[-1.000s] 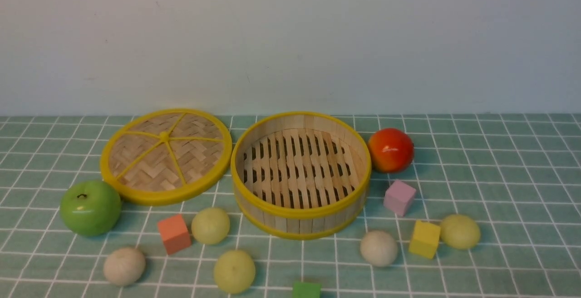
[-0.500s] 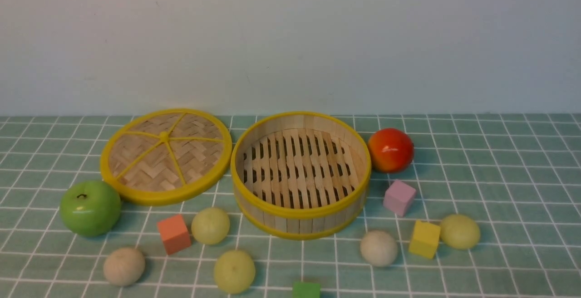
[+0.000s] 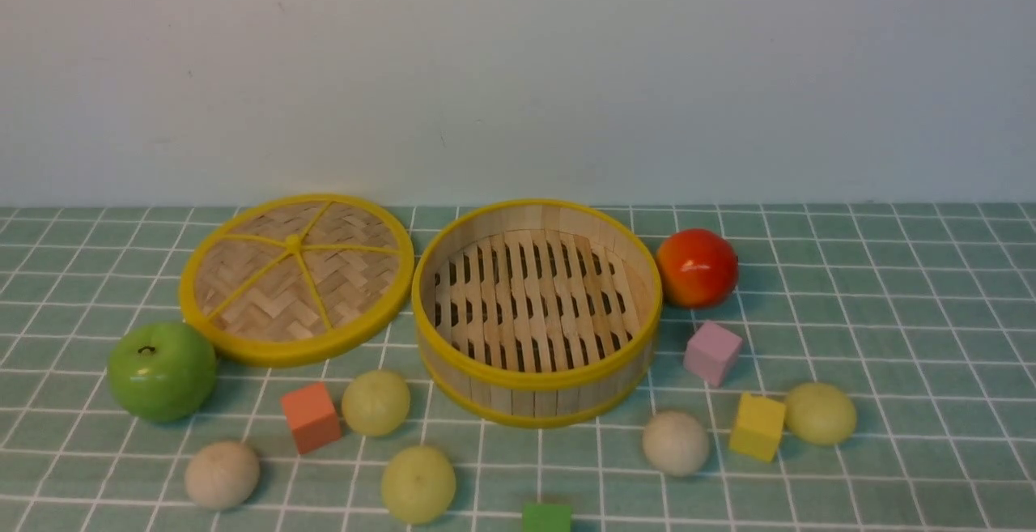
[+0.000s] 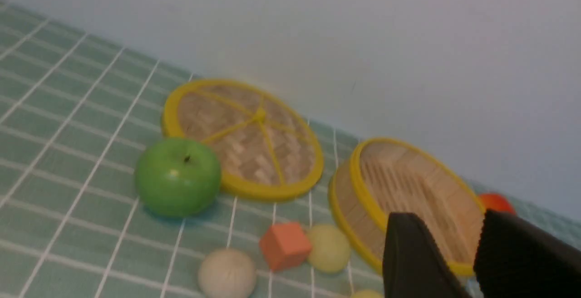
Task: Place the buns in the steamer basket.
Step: Use the left arm to grab a steamed stuffed bun
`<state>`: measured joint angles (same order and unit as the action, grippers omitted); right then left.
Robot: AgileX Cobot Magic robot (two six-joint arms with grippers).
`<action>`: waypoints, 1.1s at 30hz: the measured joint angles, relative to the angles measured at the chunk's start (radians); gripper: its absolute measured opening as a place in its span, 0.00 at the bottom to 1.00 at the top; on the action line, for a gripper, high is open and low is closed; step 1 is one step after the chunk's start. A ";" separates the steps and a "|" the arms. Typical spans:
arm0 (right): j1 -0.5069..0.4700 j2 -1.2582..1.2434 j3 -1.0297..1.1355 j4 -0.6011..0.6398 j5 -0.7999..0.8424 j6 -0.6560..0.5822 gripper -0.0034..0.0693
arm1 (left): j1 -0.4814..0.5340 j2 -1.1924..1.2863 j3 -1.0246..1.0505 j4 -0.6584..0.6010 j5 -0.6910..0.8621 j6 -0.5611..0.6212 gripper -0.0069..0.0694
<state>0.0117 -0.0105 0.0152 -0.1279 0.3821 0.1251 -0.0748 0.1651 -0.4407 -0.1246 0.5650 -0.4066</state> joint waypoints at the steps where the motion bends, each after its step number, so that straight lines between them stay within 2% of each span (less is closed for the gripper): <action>1: 0.000 0.000 0.000 0.000 0.000 0.000 0.37 | 0.000 0.015 -0.003 0.000 0.016 0.000 0.40; 7: 0.000 0.000 0.000 0.000 0.000 0.000 0.37 | 0.000 0.065 -0.006 -0.001 -0.006 0.000 0.40; 10: 0.000 0.000 0.000 0.000 0.000 0.000 0.37 | 0.000 0.124 0.009 -0.033 -0.067 0.000 0.40; 15: 0.000 0.000 0.000 0.000 0.000 0.000 0.37 | 0.000 0.248 0.010 -0.079 -0.059 0.001 0.40; 18: 0.000 0.000 0.000 0.000 0.000 0.000 0.37 | 0.000 0.395 -0.025 -0.090 0.019 0.004 0.40; 22: 0.000 0.000 0.000 0.000 0.000 0.000 0.37 | 0.000 0.680 -0.153 -0.100 0.208 0.111 0.40; 26: 0.000 0.000 0.000 0.000 0.000 0.000 0.37 | 0.000 0.925 -0.275 -0.106 0.332 0.158 0.40; 33: 0.000 0.000 0.000 0.000 0.000 0.000 0.37 | 0.000 1.198 -0.438 -0.054 0.339 0.150 0.40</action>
<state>0.0117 -0.0105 0.0152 -0.1279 0.3821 0.1251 -0.0748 1.3635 -0.8788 -0.1789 0.9044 -0.2563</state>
